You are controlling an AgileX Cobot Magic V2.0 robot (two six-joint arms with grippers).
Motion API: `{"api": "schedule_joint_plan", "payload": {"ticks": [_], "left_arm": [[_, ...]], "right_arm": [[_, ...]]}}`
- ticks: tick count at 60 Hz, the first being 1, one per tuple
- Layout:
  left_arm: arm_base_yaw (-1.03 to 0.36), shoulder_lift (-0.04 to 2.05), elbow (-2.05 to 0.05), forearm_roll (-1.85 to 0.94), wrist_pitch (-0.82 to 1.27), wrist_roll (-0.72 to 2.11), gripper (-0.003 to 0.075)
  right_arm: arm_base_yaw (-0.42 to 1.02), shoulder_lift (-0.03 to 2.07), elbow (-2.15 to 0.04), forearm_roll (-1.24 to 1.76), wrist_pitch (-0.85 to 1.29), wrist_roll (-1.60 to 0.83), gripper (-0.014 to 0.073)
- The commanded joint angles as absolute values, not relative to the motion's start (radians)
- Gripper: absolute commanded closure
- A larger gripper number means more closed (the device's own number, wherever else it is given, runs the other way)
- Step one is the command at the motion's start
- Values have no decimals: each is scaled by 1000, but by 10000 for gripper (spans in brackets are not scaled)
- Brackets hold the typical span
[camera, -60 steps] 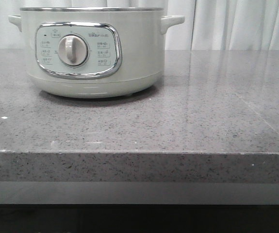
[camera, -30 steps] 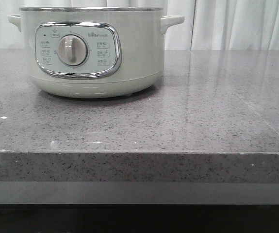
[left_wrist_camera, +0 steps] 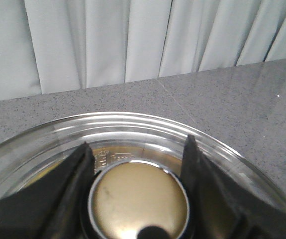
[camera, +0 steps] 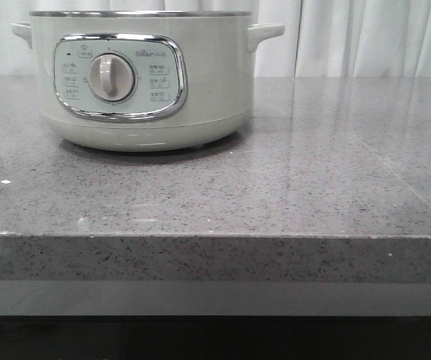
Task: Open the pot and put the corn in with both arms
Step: 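Lower the glass lid onto the pot with the left gripper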
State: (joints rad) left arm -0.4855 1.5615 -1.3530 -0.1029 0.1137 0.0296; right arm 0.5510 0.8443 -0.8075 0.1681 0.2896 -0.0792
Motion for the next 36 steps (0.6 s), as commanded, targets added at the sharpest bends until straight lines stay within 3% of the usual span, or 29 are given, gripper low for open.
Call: {"api": "schedule_joint_plan", "payload": {"ticks": [1, 36], "left_arm": [[-491, 1542, -1405, -99, -76, 27, 500], [-491, 1599, -1405, -108, -103, 27, 500]], "right_arm": [[548, 836, -835, 163, 205, -88, -8], [548, 836, -835, 163, 205, -88, -8]]}}
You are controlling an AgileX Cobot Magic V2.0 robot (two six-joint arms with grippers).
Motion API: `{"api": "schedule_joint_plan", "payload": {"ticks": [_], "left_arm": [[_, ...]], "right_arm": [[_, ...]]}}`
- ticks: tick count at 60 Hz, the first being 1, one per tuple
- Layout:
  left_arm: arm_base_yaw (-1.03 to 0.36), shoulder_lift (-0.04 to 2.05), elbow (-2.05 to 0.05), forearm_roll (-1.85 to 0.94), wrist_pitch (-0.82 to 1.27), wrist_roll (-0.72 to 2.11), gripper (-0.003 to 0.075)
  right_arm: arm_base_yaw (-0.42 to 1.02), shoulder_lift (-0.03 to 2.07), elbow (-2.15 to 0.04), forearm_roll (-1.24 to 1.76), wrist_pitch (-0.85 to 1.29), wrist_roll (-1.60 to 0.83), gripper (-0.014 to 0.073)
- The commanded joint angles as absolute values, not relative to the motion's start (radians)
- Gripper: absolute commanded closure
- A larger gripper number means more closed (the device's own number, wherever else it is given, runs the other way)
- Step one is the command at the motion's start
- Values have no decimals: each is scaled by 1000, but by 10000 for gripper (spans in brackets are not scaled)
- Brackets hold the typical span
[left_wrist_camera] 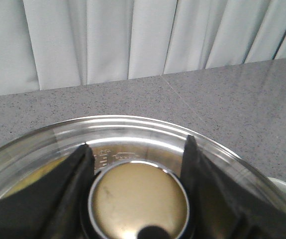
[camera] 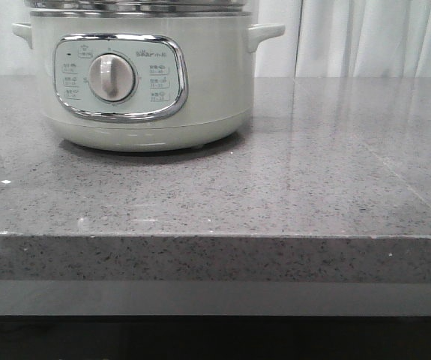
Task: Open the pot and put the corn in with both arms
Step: 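Lower the glass lid onto the pot with the left gripper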
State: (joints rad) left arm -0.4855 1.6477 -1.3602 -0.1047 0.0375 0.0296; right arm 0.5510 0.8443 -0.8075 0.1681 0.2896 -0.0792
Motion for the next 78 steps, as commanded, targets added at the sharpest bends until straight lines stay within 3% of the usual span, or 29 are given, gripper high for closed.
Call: {"api": "schedule_joint_plan", "payload": {"ticks": [1, 61, 66, 73, 78], "left_arm": [[-491, 1599, -1405, -108, -103, 27, 500], [-516, 1615, -1405, -110, -36, 26, 491], [-516, 1615, -1405, -110, -29, 26, 428], [-516, 1615, -1405, -110, -27, 26, 255], [-516, 1615, -1405, -110, -25, 26, 202]], "right_arm": [[548, 836, -835, 163, 205, -88, -8], [548, 836, -835, 163, 205, -88, -8], [548, 836, -835, 163, 205, -88, -8], [548, 836, -835, 163, 205, -88, -8], [548, 836, -835, 163, 205, -88, -8]]}}
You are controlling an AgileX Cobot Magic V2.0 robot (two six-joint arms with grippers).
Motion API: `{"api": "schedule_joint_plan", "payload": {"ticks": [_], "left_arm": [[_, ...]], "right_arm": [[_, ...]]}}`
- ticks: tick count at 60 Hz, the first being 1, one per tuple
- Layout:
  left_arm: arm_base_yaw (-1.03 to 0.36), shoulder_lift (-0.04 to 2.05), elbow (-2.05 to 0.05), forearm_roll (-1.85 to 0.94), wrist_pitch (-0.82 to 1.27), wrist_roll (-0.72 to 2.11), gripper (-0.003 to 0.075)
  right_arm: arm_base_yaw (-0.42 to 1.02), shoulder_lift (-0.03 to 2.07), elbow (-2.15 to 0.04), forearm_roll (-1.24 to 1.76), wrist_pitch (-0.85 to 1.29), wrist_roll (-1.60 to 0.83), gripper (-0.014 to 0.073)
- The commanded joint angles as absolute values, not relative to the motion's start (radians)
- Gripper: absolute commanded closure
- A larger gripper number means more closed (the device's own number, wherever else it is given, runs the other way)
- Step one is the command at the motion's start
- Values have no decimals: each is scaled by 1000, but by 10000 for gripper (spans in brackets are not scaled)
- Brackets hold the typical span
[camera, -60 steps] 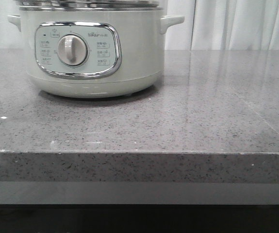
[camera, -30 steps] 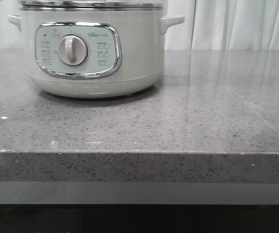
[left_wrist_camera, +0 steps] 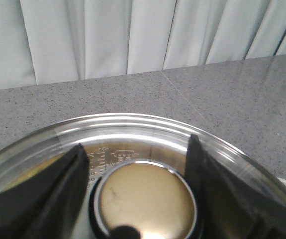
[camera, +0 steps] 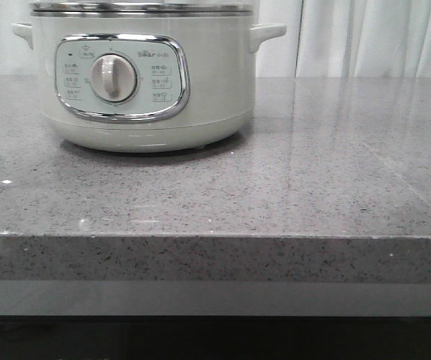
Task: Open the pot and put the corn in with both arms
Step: 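Lower the glass lid onto the pot with the left gripper, then release the lid knob and raise the left gripper away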
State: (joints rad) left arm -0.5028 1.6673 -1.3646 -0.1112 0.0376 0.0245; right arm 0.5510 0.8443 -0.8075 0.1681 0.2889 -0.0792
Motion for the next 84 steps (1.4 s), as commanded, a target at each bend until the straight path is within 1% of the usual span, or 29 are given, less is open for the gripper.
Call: {"api": "schedule_joint_plan", "payload": {"ticks": [1, 9, 17, 22, 34, 40, 64, 65, 67, 84], "left_arm": [[-516, 1613, -1405, -110, -25, 26, 201], [-511, 1581, -1405, -110, -7, 26, 208], [-511, 1501, -1405, -56, 69, 26, 208], [-511, 1435, -1405, 0, 166, 26, 208], [-511, 1268, -1405, 27, 447, 26, 208], [-511, 1197, -1376, 36, 523, 17, 208], [-511, 882, -997, 21, 515, -72, 208], [-511, 873, -985, 21, 513, -74, 208], [-511, 853, -958, 18, 514, -74, 208], [-511, 732, -827, 9, 508, -74, 208]], "right_arm": [[548, 836, -835, 163, 205, -88, -8], [548, 836, -835, 163, 205, -88, -8], [548, 836, -835, 163, 205, -88, -8], [548, 836, -835, 163, 205, -88, -8], [548, 836, -835, 163, 205, -88, -8], [548, 836, -835, 163, 205, -88, -8], [548, 836, -835, 163, 205, -88, -8], [548, 836, -835, 163, 205, -88, 43], [548, 836, -835, 163, 205, -88, 43], [548, 836, -835, 163, 216, -88, 43]]}}
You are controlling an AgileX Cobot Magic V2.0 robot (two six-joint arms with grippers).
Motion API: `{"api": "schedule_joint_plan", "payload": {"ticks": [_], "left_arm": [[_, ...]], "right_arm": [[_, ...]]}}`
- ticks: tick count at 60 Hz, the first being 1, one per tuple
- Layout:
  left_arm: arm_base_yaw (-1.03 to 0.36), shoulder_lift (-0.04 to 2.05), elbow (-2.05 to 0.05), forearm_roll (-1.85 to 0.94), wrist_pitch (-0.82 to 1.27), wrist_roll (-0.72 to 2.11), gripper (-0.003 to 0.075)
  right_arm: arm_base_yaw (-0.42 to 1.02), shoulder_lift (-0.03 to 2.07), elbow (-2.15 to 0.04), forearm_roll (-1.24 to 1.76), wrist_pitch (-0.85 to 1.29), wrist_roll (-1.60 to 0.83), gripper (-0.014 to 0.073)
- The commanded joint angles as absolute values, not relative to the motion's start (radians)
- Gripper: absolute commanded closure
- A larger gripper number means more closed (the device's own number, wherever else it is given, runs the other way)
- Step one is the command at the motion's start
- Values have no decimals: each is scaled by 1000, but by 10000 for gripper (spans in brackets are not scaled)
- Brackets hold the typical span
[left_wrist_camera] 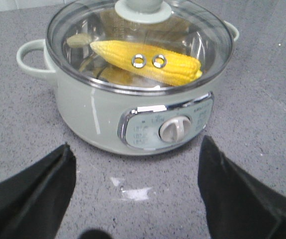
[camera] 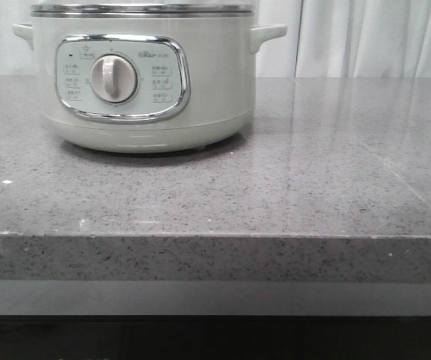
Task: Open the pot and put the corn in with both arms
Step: 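Release the lid knob and raise the left gripper away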
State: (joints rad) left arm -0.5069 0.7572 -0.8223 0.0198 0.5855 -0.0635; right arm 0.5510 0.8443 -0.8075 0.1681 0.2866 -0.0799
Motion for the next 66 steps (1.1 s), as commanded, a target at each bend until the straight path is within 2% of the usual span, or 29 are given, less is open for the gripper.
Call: {"api": "schedule_joint_plan", "payload": {"ticks": [1, 18, 22, 28, 36, 47, 52, 66], "left_arm": [[-511, 730, -824, 9, 508, -74, 208], [-511, 731, -808, 9, 493, -74, 208], [-511, 731, -808, 9, 489, -74, 213], [-511, 731, -808, 9, 487, -74, 289], [-511, 731, -808, 9, 487, -74, 459], [-511, 731, -808, 9, 487, -74, 669], [-511, 731, -808, 9, 487, -74, 742], [-511, 731, -808, 9, 487, -74, 741]], "right_arm": [[548, 836, -835, 163, 216, -88, 43], [548, 836, -835, 163, 228, -88, 46], [548, 836, -835, 163, 230, -88, 76], [548, 836, -835, 163, 235, -88, 209], [548, 836, -835, 163, 236, -88, 450], [548, 836, -835, 163, 236, -88, 692], [548, 836, -835, 163, 236, -88, 708], [548, 836, -835, 163, 236, -88, 713]]}}
